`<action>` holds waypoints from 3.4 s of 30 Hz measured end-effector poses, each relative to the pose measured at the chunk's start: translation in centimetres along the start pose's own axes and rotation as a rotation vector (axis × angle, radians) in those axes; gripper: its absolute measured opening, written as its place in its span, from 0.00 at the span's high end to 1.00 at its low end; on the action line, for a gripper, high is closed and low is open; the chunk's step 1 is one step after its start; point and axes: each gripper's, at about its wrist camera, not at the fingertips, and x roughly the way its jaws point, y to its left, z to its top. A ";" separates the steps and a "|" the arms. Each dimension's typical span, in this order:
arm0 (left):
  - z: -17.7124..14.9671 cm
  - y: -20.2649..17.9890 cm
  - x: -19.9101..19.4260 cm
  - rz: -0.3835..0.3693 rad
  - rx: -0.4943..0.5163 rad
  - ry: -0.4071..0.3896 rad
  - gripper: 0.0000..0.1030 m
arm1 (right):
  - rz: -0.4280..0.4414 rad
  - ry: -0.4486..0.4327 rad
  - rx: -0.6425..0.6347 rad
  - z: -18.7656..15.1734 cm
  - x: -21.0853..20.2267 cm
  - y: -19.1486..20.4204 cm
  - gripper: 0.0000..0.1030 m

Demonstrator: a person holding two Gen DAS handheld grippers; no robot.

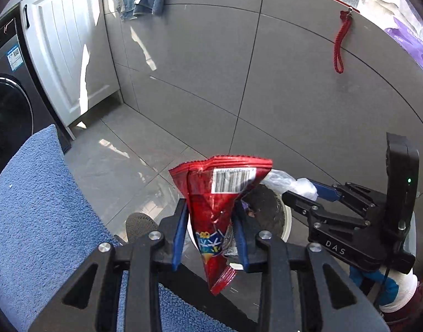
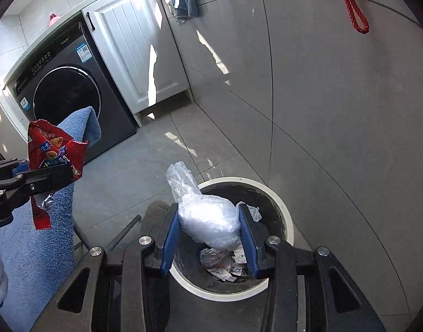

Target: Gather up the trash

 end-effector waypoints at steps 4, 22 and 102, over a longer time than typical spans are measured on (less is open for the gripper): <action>1.2 -0.2 3.4 -0.083 -0.033 0.045 0.66 | -0.021 0.038 0.021 0.3 2.5 -0.9 0.61; 0.3 2.2 3.5 -0.058 -0.087 0.007 0.51 | -0.115 0.063 0.020 -0.1 2.9 -0.8 0.42; -30.9 12.4 -41.4 0.921 -0.529 -0.623 0.16 | 0.186 -0.458 -0.514 -8.1 -22.6 33.1 0.00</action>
